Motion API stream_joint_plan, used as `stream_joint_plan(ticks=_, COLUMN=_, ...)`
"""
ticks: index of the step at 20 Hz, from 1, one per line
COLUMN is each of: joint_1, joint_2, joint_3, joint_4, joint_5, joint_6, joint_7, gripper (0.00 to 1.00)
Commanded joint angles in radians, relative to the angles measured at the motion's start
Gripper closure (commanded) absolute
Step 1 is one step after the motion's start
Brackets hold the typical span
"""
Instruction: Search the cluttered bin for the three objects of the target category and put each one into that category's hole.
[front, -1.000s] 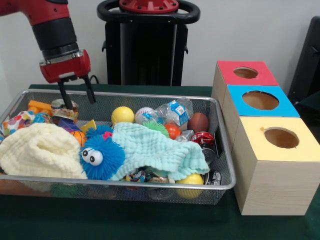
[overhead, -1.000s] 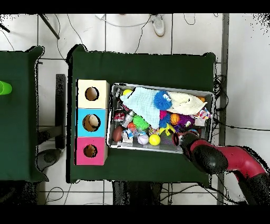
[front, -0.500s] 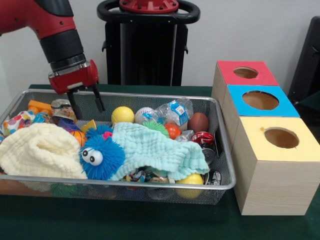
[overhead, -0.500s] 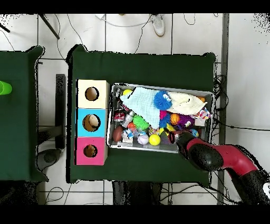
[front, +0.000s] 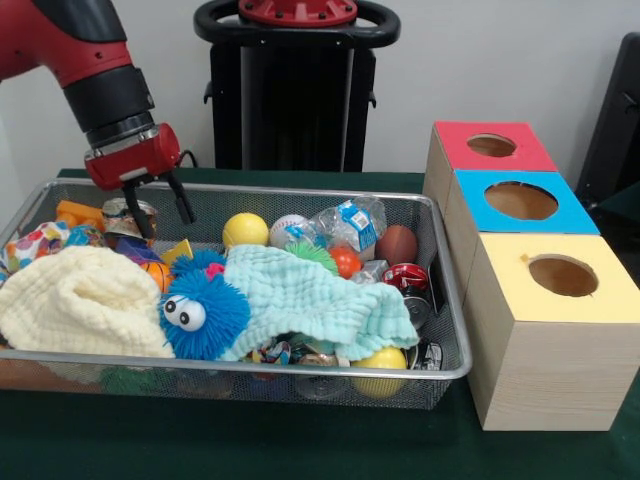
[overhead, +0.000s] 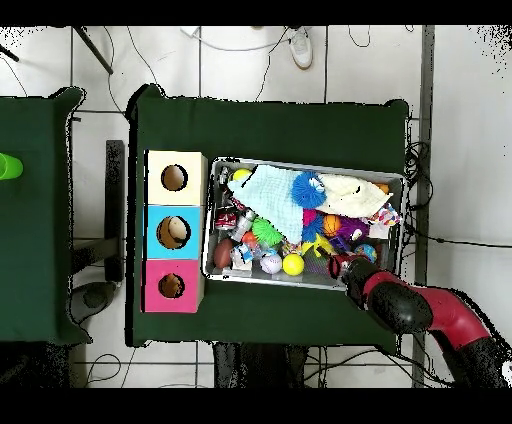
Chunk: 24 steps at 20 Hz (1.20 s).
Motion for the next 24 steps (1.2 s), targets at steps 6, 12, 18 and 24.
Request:
stream_joint_plan(ticks=6, joint_1=0.0, joint_2=-0.094, joint_3=0.063, joint_4=-0.06, joint_5=0.027, joint_6=0.074, joint_7=-0.151, gripper=0.0)
stream_joint_plan(ticks=12, joint_1=-0.026, joint_2=-0.177, joint_3=0.108, joint_4=-0.033, joint_5=0.012, joint_6=0.104, joint_7=-0.242, gripper=0.0)
stream_joint_plan(ticks=18, joint_1=-0.077, joint_2=-0.185, joint_3=0.169, joint_4=-0.044, joint_5=0.049, joint_6=0.209, joint_7=-0.374, gripper=0.0)
stream_joint_plan(ticks=24, joint_1=-0.043, joint_2=-0.169, joint_3=0.113, joint_4=-0.003, joint_5=-0.109, joint_6=0.081, joint_7=-0.299, gripper=0.0)
